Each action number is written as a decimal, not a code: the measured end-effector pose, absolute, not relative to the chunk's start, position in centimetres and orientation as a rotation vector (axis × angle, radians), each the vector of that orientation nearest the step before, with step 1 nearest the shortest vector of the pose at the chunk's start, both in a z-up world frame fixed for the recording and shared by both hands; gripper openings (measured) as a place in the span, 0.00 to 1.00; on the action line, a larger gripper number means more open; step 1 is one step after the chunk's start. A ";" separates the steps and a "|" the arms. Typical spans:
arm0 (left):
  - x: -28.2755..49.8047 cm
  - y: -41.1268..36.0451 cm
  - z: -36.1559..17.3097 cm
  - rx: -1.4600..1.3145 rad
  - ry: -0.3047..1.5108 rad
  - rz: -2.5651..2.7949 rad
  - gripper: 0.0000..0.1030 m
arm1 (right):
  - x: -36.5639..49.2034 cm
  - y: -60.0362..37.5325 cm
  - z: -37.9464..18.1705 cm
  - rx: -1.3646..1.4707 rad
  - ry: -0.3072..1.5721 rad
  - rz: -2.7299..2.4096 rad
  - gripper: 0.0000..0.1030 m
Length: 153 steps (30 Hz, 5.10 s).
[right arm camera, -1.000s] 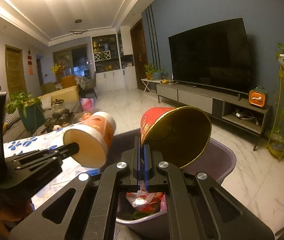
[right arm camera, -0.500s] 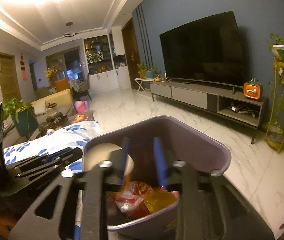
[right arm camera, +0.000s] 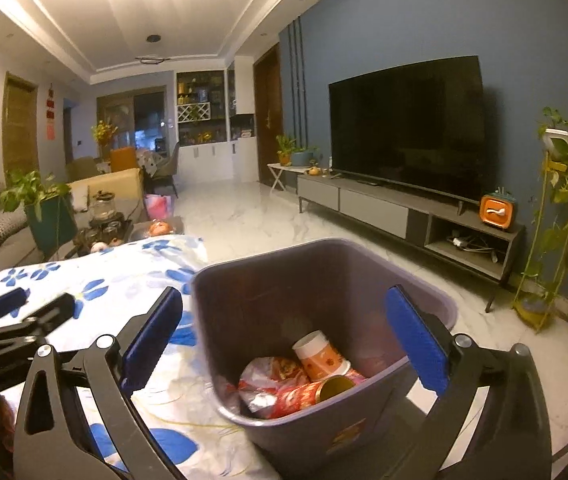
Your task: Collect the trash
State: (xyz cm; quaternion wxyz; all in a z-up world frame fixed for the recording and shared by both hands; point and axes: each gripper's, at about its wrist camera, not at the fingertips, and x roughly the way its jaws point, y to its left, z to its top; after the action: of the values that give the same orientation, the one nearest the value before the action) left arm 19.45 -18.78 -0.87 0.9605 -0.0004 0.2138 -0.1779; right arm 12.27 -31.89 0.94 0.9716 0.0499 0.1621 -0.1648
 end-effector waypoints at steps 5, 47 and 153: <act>17.2 -15.6 0.0 0.024 0.404 -0.279 0.94 | 12.1 -30.1 1.2 0.093 0.346 -0.319 0.95; 2.7 1.9 1.5 -0.068 0.392 0.003 0.94 | 3.6 -11.7 3.5 -0.013 0.310 -0.053 0.95; 3.3 -1.4 2.3 -0.064 0.372 -0.086 0.94 | 2.5 -14.6 3.6 0.022 0.301 -0.112 0.95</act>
State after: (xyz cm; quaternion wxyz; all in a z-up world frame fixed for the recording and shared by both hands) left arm 3.31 -1.41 2.31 0.9813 -0.0317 0.1849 -0.0425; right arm 2.54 -14.63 3.60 0.9871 0.0109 0.1496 -0.0555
